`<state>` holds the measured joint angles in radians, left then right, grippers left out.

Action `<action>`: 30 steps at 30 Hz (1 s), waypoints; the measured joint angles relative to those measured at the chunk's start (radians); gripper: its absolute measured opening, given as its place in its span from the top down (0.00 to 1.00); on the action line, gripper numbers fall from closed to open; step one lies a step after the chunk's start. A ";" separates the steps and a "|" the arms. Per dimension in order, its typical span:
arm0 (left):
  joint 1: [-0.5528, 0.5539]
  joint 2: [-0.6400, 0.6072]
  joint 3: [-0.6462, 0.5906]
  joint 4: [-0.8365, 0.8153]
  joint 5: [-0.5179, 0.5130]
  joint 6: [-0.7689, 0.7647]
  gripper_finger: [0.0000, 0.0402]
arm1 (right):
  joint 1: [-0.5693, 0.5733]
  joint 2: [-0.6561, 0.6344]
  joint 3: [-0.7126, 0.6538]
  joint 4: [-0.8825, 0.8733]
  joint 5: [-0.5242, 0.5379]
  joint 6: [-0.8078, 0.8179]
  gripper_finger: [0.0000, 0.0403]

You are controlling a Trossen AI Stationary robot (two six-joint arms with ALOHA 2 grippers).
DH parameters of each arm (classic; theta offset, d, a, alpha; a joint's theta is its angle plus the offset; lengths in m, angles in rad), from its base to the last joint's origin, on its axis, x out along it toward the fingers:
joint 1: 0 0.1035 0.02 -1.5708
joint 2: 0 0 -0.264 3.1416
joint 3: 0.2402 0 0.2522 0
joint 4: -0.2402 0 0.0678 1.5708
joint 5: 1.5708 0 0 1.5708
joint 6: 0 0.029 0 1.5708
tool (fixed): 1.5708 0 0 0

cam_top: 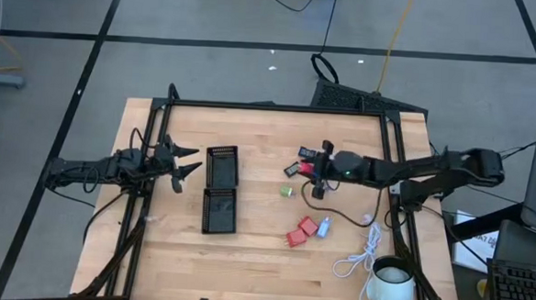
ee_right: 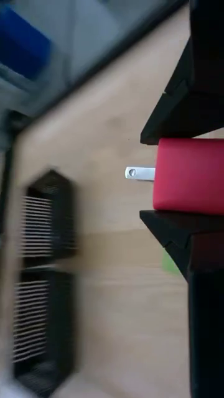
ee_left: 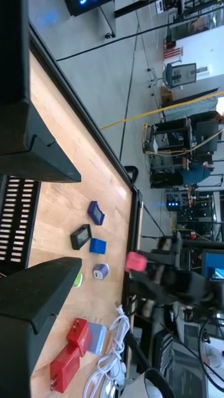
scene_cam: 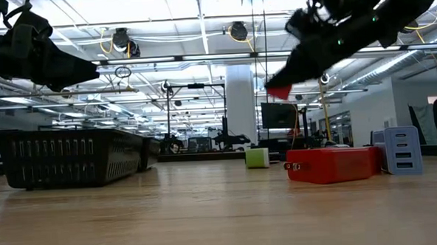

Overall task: Pick & Place Office items
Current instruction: Put the pink charger adapter into the top black bin

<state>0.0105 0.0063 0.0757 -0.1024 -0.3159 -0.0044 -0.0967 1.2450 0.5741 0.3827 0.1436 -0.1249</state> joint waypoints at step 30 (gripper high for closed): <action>0.001 0.108 -0.035 0.318 -0.101 -0.468 0.48 | 0.065 0.257 -0.008 0.881 -0.330 0.169 0.63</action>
<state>0.0117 0.1144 0.0412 0.2152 -0.4169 -0.4725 -0.0317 1.5023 0.5663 1.2635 -0.1867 0.0445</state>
